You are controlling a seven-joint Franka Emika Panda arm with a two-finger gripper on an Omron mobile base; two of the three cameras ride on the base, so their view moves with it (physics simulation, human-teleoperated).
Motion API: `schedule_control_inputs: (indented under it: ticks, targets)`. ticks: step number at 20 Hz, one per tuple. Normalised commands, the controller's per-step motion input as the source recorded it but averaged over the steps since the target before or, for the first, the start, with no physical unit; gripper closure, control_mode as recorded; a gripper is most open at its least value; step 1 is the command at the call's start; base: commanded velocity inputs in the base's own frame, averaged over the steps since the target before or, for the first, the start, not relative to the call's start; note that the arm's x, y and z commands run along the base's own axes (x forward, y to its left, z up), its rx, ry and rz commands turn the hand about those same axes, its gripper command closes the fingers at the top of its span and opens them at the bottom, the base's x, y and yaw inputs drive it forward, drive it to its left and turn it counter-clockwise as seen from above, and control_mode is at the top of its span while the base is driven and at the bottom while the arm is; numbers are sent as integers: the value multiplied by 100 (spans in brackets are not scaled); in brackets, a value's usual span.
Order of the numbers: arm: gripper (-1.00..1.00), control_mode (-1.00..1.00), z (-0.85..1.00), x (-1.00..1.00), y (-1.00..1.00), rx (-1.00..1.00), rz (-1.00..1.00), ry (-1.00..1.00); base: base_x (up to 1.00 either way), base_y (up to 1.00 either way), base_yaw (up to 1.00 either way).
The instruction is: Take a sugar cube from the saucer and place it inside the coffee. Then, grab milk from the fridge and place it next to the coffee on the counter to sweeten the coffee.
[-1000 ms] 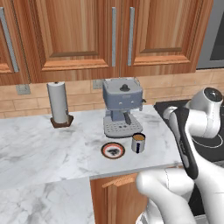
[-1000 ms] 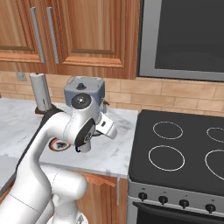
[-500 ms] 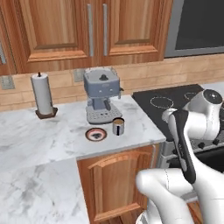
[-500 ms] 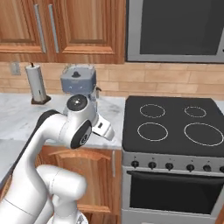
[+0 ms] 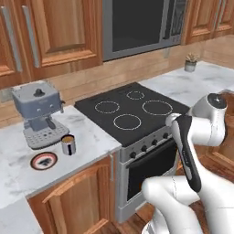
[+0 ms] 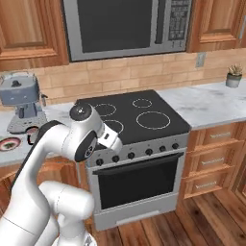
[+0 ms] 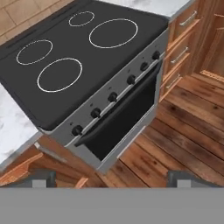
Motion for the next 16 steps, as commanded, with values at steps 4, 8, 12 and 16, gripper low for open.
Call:
schedule_control_inputs:
  ticks: [4, 8, 12, 16]
  targets:
    - [-100, 100, 0, 0, 0, 0, 0, 0, 0, -65, -63]
    - [-100, 100, 0, 0, 0, 0, 0, 0, 4, -75, -61]
    - [-100, 100, 0, 0, 0, 0, 0, 0, 18, -79, -60]
    - [-100, 100, 0, 0, 0, 0, 0, 0, 26, -77, -59]
